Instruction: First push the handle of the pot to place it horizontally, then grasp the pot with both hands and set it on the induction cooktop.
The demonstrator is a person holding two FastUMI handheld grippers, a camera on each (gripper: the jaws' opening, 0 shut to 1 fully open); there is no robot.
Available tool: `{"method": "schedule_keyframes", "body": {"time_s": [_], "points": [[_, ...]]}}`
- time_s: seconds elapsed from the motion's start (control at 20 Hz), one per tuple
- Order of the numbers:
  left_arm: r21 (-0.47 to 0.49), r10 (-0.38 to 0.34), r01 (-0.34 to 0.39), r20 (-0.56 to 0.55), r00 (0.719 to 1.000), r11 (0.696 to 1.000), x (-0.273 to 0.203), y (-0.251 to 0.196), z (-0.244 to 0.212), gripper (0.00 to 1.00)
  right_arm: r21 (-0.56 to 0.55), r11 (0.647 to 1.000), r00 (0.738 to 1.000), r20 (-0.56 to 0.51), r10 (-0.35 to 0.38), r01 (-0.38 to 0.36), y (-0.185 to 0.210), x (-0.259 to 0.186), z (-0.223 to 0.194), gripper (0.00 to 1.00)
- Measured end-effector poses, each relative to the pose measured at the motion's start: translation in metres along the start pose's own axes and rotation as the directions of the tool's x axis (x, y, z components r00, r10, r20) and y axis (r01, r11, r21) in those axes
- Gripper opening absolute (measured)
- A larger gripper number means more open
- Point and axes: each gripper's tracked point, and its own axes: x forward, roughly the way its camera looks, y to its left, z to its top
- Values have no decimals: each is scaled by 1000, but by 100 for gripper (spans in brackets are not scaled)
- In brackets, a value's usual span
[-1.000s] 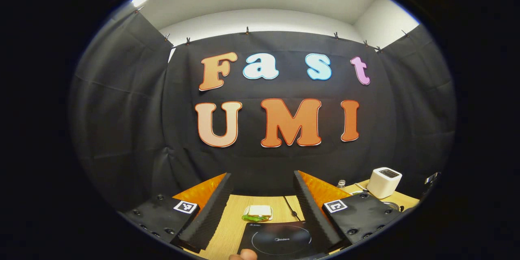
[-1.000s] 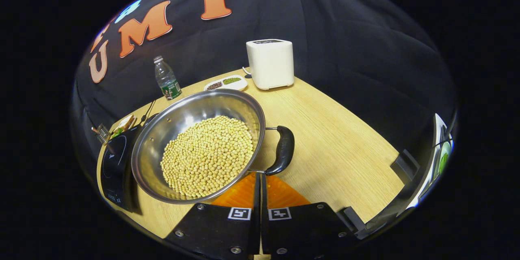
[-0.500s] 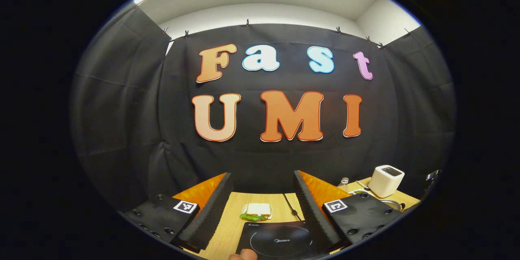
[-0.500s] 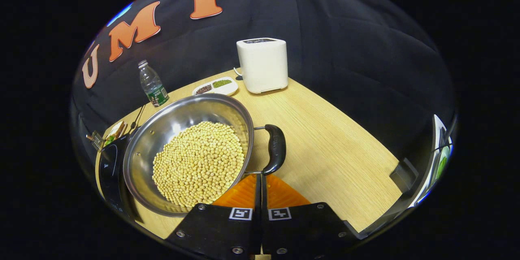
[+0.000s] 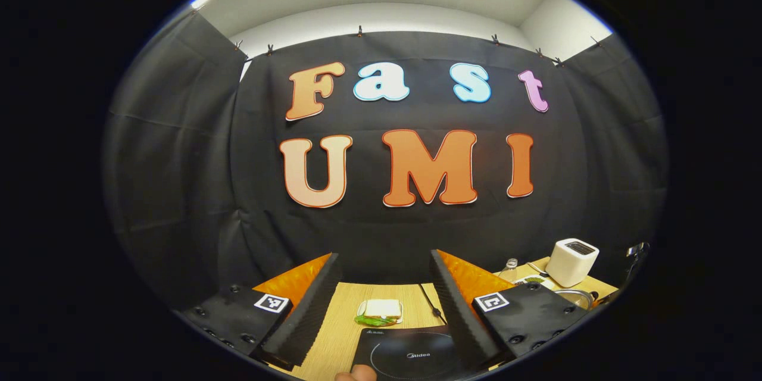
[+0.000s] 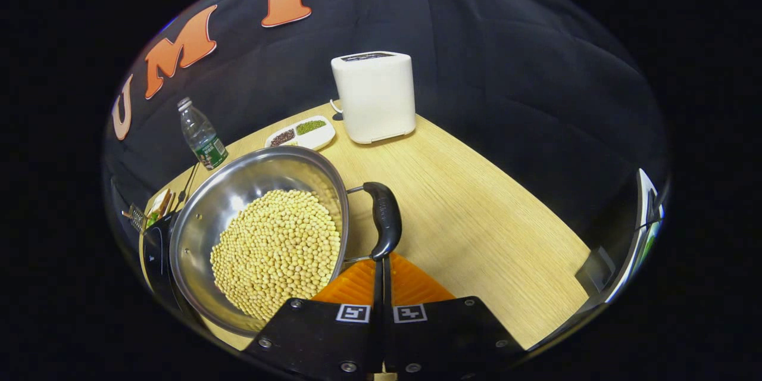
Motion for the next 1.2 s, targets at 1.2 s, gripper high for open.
{"method": "schedule_keyframes", "body": {"time_s": [1.2], "points": [[-26,2,-3,-38,999,1000,7,0,-16,99,6,999,999,-32,-32,32,-4,38,33,0]]}}
